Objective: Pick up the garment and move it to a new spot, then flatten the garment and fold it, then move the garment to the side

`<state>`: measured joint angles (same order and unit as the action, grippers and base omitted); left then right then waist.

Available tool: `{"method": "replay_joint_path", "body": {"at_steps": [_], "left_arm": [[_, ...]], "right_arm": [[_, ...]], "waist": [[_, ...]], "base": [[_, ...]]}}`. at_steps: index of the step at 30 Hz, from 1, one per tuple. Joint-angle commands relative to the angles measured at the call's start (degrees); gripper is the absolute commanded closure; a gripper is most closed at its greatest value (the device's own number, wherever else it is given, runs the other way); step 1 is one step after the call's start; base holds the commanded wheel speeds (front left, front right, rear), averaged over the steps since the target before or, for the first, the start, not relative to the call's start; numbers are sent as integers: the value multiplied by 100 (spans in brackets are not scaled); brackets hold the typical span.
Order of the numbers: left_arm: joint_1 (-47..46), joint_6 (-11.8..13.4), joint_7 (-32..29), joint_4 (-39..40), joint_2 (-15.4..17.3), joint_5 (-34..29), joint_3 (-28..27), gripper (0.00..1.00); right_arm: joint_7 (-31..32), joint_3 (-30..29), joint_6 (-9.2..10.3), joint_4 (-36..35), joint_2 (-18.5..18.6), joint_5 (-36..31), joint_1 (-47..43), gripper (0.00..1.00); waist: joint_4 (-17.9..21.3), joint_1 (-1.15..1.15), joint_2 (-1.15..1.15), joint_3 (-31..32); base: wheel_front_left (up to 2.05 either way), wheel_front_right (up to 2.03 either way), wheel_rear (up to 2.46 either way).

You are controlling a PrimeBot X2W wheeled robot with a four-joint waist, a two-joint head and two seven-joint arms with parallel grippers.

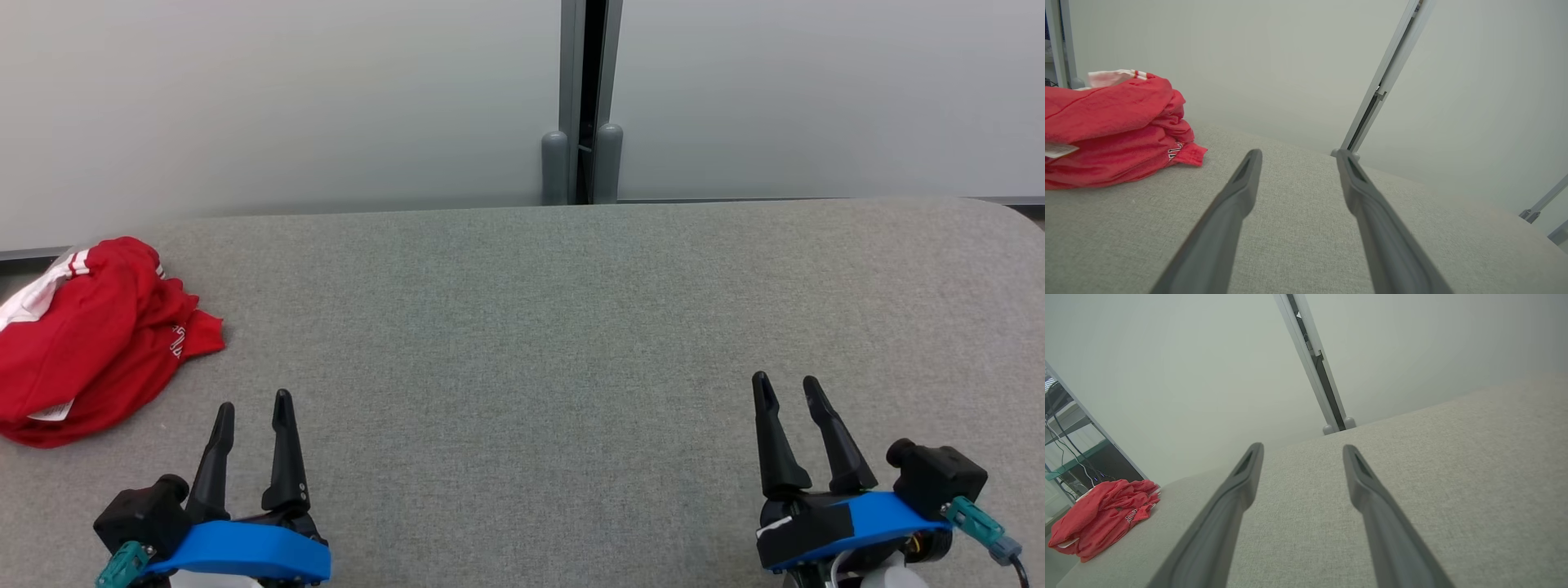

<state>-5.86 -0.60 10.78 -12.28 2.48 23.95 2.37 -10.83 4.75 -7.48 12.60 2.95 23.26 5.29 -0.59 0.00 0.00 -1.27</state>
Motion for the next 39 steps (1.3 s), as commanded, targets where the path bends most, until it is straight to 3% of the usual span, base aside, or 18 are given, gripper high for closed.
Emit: {"method": "replay_joint_path", "body": {"at_steps": [1, 39], "left_arm": [[-120, 27, 61, 20, 38, -161, 20, 0], [-136, 153, 450, -210, 56, -1514, 163, 0]], "right_arm": [[-53, 18, -2, -13, -1, -148, 100, 0], [-448, 136, -1, 297, -9, -1624, 172, 0]], "waist": [[-2, 0, 0, -4], [-2, 0, 0, 8]], "base": [[0, 0, 0], [0, 0, 0]]}}
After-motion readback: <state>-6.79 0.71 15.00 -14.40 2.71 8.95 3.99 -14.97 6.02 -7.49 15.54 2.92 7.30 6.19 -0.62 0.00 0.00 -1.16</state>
